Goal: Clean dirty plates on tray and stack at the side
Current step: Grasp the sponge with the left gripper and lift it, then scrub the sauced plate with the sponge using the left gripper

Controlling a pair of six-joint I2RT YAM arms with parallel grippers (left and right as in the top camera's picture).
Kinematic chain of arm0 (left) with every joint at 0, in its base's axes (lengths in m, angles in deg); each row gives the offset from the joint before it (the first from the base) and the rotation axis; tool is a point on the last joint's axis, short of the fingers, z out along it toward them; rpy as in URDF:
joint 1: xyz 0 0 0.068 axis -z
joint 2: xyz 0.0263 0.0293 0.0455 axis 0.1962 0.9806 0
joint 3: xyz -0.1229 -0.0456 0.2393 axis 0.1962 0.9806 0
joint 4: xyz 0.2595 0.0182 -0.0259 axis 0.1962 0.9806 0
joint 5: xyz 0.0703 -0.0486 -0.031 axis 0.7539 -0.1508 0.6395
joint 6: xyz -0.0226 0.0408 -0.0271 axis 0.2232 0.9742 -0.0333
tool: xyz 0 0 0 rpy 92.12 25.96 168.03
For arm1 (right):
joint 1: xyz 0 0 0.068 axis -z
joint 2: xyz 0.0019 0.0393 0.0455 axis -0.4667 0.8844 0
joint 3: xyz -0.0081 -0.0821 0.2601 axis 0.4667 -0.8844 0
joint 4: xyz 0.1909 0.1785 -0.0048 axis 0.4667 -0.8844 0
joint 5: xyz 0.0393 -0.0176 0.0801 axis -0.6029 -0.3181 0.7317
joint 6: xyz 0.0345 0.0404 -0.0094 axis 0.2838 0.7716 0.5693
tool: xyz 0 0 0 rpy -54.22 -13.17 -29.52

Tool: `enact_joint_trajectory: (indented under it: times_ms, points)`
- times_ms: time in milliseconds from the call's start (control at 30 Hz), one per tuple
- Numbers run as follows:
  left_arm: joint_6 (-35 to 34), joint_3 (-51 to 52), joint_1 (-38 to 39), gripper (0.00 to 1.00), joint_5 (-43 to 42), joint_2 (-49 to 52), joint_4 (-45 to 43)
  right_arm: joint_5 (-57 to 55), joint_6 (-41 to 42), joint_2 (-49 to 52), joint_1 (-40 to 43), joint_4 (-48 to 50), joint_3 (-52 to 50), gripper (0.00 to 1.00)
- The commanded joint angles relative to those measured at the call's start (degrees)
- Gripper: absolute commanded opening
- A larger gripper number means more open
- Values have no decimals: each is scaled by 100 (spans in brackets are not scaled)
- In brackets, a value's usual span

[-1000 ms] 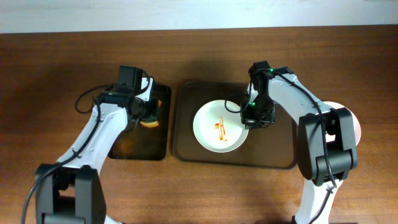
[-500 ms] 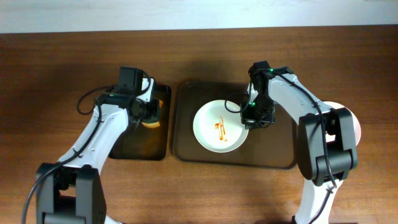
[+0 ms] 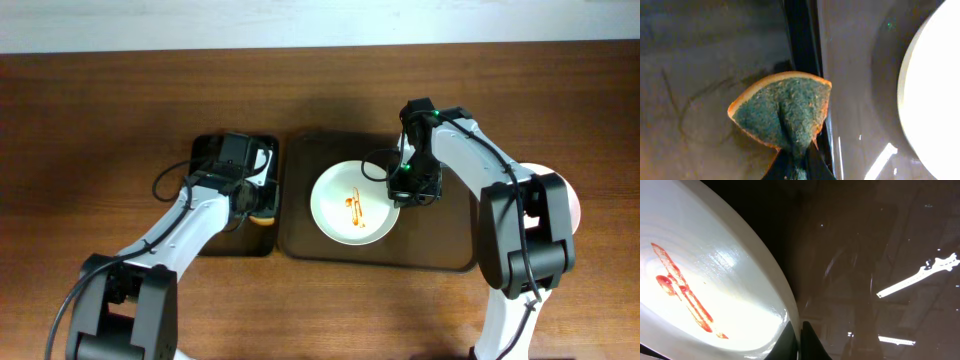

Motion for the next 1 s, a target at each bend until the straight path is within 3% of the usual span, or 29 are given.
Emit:
enact_joint_trajectory:
  times_ms: [0,500,567,667,800,967]
  points:
    - [-37,20,13,0,-70,20,-345,-136,9,-164,-42,-26,-2,4]
    - [-37,-186,11,0,70,-769,-313,-138,7,-164,-42,-44,-2,4]
    - [-33,-186,13,0,-293,-769,-474,-138,-39,-164,-42,-44,-2,4]
    - [4,-186,101,0,-1731,-769,-1036,-138,-83,-164,-42,-46,-2,4]
    - [-686,-186,457,0,-1875,-678,-1102,-136,-83,-164,-42,-42,-2,4]
    - [-2251,-186,1058,0,-1921,-7,-1257,-136,-83,-164,-42,-46,-2,4]
